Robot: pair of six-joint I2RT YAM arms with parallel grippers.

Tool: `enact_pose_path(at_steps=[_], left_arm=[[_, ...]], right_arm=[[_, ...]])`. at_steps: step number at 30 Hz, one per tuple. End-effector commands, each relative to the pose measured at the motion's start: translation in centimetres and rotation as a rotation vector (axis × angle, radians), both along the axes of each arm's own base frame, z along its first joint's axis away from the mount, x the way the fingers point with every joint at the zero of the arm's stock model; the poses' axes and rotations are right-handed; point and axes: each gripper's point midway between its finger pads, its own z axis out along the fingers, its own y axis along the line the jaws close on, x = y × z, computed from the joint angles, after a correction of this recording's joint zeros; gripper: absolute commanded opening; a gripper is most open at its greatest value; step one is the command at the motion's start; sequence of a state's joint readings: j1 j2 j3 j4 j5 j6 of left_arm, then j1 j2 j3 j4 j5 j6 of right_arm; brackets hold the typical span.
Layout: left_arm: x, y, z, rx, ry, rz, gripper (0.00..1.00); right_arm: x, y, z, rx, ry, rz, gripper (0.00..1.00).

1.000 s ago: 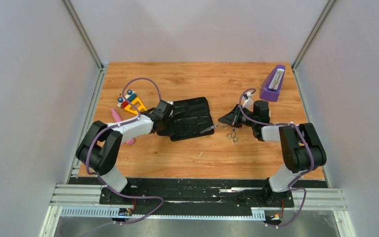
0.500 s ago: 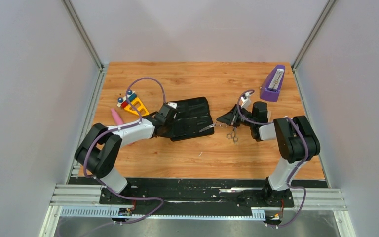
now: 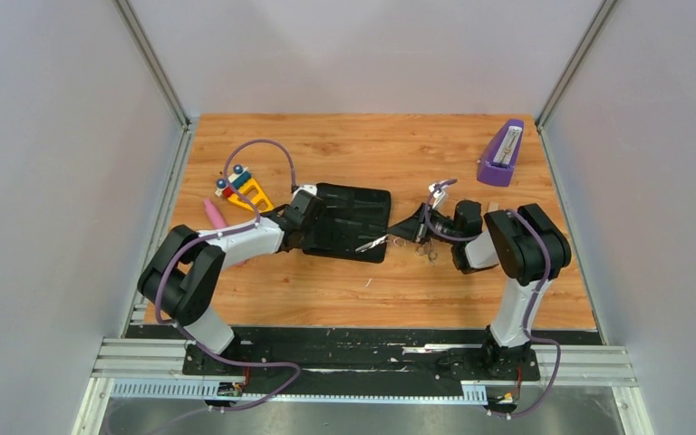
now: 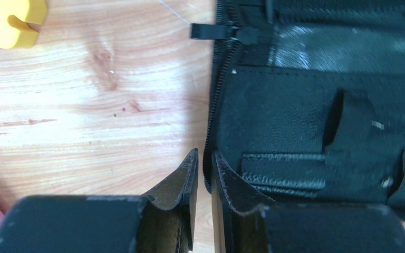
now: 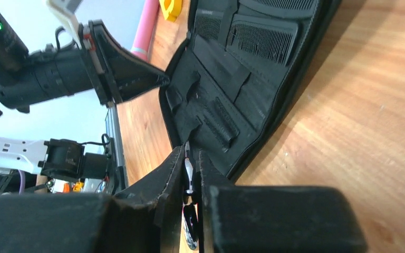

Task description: Sort the hair-cutting tools

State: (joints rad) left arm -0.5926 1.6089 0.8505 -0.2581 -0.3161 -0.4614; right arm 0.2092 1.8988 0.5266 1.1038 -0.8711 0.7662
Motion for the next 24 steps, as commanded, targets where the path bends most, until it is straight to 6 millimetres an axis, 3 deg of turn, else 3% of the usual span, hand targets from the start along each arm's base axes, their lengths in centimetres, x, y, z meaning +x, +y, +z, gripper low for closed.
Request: enact_pose_path(at_steps=[1, 7, 16, 24], left_arm=[[-0.6, 3.7, -2.2, 0.113, 0.071, 0.117, 0.22], [-0.9, 3.1, -2.0, 0.071, 0.074, 0.107, 0.22], [-2.0, 3.1, -2.3, 0.05, 0.099, 0.094, 0.22], [-2.2, 3.0, -2.0, 0.039, 0.098, 0.082, 0.22]], right_arm=[[-2.1, 0.6, -1.9, -0.021, 0.023, 0.033, 0.18], [-1.8, -0.4, -2.9, -0.119, 0.054, -0.034, 0.39], [-2.1, -2.3, -3.3, -0.272, 0.11, -0.118, 0.5], [-2.4, -4.7, -2.6, -0.496, 0.168, -0.229, 0.52]])
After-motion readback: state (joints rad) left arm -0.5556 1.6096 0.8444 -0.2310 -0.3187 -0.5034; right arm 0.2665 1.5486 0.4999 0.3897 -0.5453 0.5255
